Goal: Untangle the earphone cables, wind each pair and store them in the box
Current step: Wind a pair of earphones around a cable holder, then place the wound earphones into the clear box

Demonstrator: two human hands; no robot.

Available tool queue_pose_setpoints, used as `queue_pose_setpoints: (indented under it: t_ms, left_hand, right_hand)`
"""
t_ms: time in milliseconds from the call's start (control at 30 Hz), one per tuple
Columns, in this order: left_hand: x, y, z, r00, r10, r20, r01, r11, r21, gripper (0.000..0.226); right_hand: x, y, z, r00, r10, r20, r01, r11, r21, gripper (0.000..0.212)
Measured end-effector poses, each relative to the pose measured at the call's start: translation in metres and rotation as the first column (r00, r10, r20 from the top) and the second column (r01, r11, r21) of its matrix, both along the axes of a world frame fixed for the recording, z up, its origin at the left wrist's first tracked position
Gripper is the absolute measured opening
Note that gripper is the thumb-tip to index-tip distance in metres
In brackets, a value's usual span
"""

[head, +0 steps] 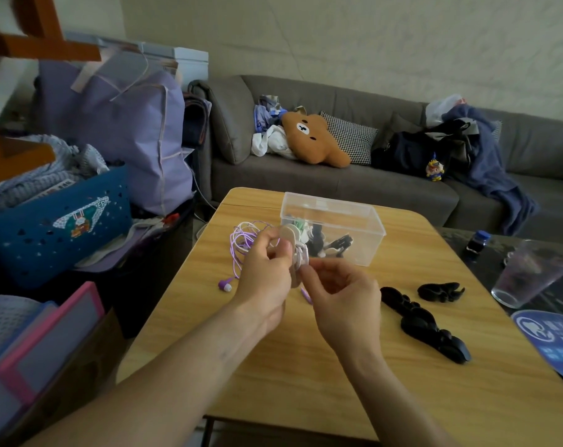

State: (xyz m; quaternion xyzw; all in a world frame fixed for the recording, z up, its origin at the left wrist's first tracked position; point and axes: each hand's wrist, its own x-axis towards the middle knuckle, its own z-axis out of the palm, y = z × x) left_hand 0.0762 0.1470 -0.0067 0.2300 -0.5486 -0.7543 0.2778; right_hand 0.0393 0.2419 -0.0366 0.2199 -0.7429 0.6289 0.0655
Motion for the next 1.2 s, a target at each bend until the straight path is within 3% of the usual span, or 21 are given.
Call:
queue_pose_setpoints:
  t_ms: [167, 267, 367, 467, 533, 667, 833, 1033, 1100, 1200]
  left_hand:
    - [0.004, -0.001, 0.005, 0.999, 0.009, -0.041, -0.005, 0.996, 0.092, 0.018]
    - [0.005, -0.004, 0.008, 0.996, 0.006, -0.087, 0.006, 0.991, 0.131, 0.02]
    - [0.006, -0.006, 0.008, 0.991, 0.02, -0.136, 0.008, 0.98, 0.197, 0.023]
    - [0.003, -0.007, 0.004, 0.994, 0.015, -0.111, 0.008, 0.98, 0.197, 0.021]
    - [0.002, -0.009, 0.001, 0.997, 0.008, -0.072, -0.001, 0.995, 0.103, 0.017]
    - [0.001, -0.019, -0.007, 1.0, 0.003, -0.017, -0.008, 0.949, -0.314, 0.018]
    - [-0.003, -0.03, -0.015, 0.999, 0.036, -0.004, -0.034, 0.884, -0.466, 0.023]
    - [0.001, -0.041, -0.027, 0.992, 0.007, 0.127, 0.095, 0.617, -0.781, 0.011]
    - [0.002, -0.043, -0.026, 0.99, 0.004, 0.141, 0.119, 0.52, -0.846, 0.012]
    - [0.004, -0.051, -0.025, 0.99, 0.056, 0.13, 0.096, 0.404, -0.91, 0.01]
  right_hand:
    - [-0.007, -0.003, 0.0, 0.999, -0.043, 0.015, 0.043, 0.998, -0.039, 0.005]
    - [-0.008, -0.005, 0.001, 1.0, 0.009, 0.023, -0.007, 0.999, -0.05, 0.002]
    - [-0.007, -0.008, -0.001, 0.998, 0.058, -0.007, -0.058, 0.998, -0.008, 0.016]
    - [-0.008, -0.011, -0.004, 0.994, 0.1, 0.041, -0.1, 0.995, -0.007, 0.017]
    - [-0.01, -0.012, -0.006, 0.989, 0.123, 0.08, -0.121, 0.992, -0.028, 0.016]
    - [-0.013, -0.005, 0.001, 0.986, 0.117, 0.12, -0.113, 0.993, -0.035, 0.012]
    - [-0.042, 0.01, 0.032, 0.994, -0.109, -0.006, 0.109, 0.99, 0.085, 0.02]
    - [-0.11, 0.007, 0.073, 0.909, -0.29, -0.299, 0.389, 0.849, 0.357, 0.029]
    - [-0.132, -0.002, 0.078, 0.9, -0.28, -0.334, 0.414, 0.785, 0.46, 0.038]
    - [-0.152, -0.02, 0.081, 0.911, -0.262, -0.319, 0.406, 0.714, 0.571, 0.032]
